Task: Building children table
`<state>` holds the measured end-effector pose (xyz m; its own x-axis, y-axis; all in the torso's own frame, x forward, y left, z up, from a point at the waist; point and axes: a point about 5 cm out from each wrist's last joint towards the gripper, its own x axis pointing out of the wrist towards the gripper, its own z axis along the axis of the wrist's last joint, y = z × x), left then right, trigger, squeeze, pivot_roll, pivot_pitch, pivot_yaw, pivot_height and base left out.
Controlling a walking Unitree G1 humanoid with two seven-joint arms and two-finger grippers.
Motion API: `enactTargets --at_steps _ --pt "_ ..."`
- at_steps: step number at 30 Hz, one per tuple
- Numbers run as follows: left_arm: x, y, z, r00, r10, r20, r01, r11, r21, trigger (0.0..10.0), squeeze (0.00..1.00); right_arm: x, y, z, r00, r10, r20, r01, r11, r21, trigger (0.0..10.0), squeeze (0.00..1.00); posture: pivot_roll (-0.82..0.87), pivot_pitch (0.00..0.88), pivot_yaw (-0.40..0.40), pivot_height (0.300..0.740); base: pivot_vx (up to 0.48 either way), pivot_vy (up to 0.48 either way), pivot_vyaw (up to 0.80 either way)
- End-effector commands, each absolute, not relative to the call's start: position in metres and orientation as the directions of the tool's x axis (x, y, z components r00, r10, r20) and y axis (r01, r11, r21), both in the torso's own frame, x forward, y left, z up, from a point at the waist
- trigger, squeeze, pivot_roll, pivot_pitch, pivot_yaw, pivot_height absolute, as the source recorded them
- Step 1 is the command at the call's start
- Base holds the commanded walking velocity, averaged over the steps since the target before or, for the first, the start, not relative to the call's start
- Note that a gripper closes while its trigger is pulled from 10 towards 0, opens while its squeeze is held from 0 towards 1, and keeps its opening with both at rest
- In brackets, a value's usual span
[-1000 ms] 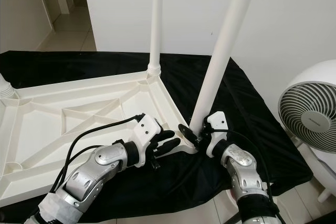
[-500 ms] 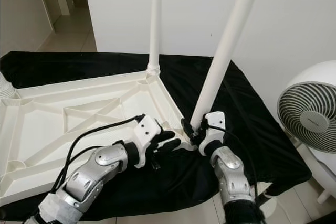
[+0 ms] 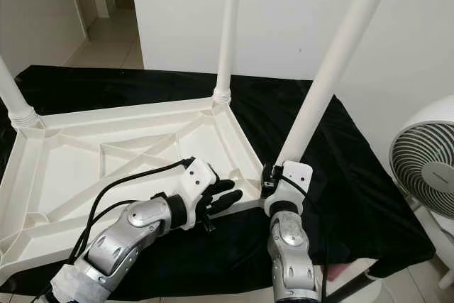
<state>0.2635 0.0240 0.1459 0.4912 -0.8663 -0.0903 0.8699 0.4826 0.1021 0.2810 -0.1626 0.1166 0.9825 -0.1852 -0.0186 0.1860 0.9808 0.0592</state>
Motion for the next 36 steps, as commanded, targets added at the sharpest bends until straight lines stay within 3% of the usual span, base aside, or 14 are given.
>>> enactTargets --at_steps 1,2,7,13,15,16,19,22,25,33,34,35,36 --pt "0.257 0.019 0.145 0.410 -0.907 -0.100 0.911 0.401 0.100 10.0 0.00 0.272 -0.177 0.094 0.953 -0.270 -0.136 0.275 0.961 0.017 10.0 0.00 -0.02 0.000 -0.049 0.740 0.000 0.000 0.00" --pt "0.257 0.019 0.145 0.410 -0.907 -0.099 0.911 0.401 0.100 10.0 0.00 0.272 -0.176 0.095 0.958 -0.258 -0.123 0.263 0.965 0.024 10.0 1.00 -0.02 0.000 -0.049 0.740 0.000 0.000 0.00" --pt "0.258 0.019 0.146 0.411 -0.906 -0.097 0.910 0.402 0.100 10.0 0.00 0.275 -0.176 0.102 0.973 -0.217 -0.078 0.220 0.975 0.020 10.0 1.00 -0.02 0.000 -0.052 0.740 0.000 0.000 0.00" --pt "0.259 0.019 0.146 0.413 -0.906 -0.096 0.909 0.404 0.102 10.0 0.00 0.286 -0.174 0.111 0.997 0.070 -0.018 -0.070 0.997 0.029 10.0 1.00 -0.02 0.000 -0.052 0.740 0.000 0.000 0.00" --pt "0.259 0.019 0.146 0.413 -0.906 -0.096 0.909 0.404 0.102 10.0 0.00 0.286 -0.174 0.111 0.997 0.070 -0.018 -0.070 0.997 0.029 10.0 1.00 -0.02 0.000 -0.052 0.740 0.000 0.000 0.00" --pt "0.259 0.019 0.146 0.413 -0.906 -0.095 0.909 0.403 0.102 10.0 0.00 0.288 -0.177 0.112 0.989 0.147 -0.017 -0.146 0.989 0.009 10.0 0.00 -0.02 0.000 -0.050 0.740 0.000 0.000 0.00" --pt "0.259 0.019 0.147 0.411 -0.907 -0.095 0.910 0.402 0.102 10.0 0.00 0.289 -0.184 0.115 0.951 0.309 -0.030 -0.310 0.950 -0.036 10.0 0.00 -0.02 0.000 -0.046 0.740 0.000 0.000 0.00" --pt "0.259 0.019 0.147 0.410 -0.907 -0.096 0.910 0.401 0.102 10.0 0.00 0.289 -0.186 0.116 0.932 0.361 -0.036 -0.363 0.931 -0.045 10.0 0.00 -0.02 0.000 -0.046 0.740 0.000 0.000 0.00" --pt "0.259 0.019 0.147 0.407 -0.908 -0.098 0.912 0.397 0.104 10.0 0.00 0.294 -0.193 0.119 0.854 0.517 -0.057 -0.520 0.846 -0.118 10.0 0.00 -0.02 0.000 -0.037 0.740 0.000 0.000 0.00" --pt "0.259 0.019 0.148 0.407 -0.908 -0.098 0.912 0.397 0.106 10.0 0.00 0.306 -0.197 0.122 0.809 0.582 -0.082 -0.586 0.791 -0.176 10.0 0.00 -0.01 0.000 -0.036 0.740 0.000 0.000 0.00" --pt "0.260 0.020 0.148 0.409 -0.907 -0.098 0.911 0.399 0.105 10.0 0.00 0.310 -0.198 0.123 0.797 0.598 -0.085 -0.602 0.775 -0.194 8.9 0.00 -0.01 0.000 -0.037 0.740 0.000 0.000 0.00" --pt "0.260 0.020 0.148 0.411 -0.906 -0.097 0.910 0.402 0.104 10.0 0.00 0.313 -0.198 0.124 0.784 0.613 -0.098 -0.618 0.757 -0.210 2.9 0.00 -0.01 0.000 -0.035 0.740 0.000 0.000 0.00" --pt "0.260 0.020 0.148 0.411 -0.906 -0.097 0.910 0.402 0.104 10.0 0.00 0.313 -0.198 0.124 0.784 0.613 -0.098 -0.618 0.757 -0.210 2.9 0.00 -0.01 0.000 -0.035 0.740 0.000 0.000 0.00"
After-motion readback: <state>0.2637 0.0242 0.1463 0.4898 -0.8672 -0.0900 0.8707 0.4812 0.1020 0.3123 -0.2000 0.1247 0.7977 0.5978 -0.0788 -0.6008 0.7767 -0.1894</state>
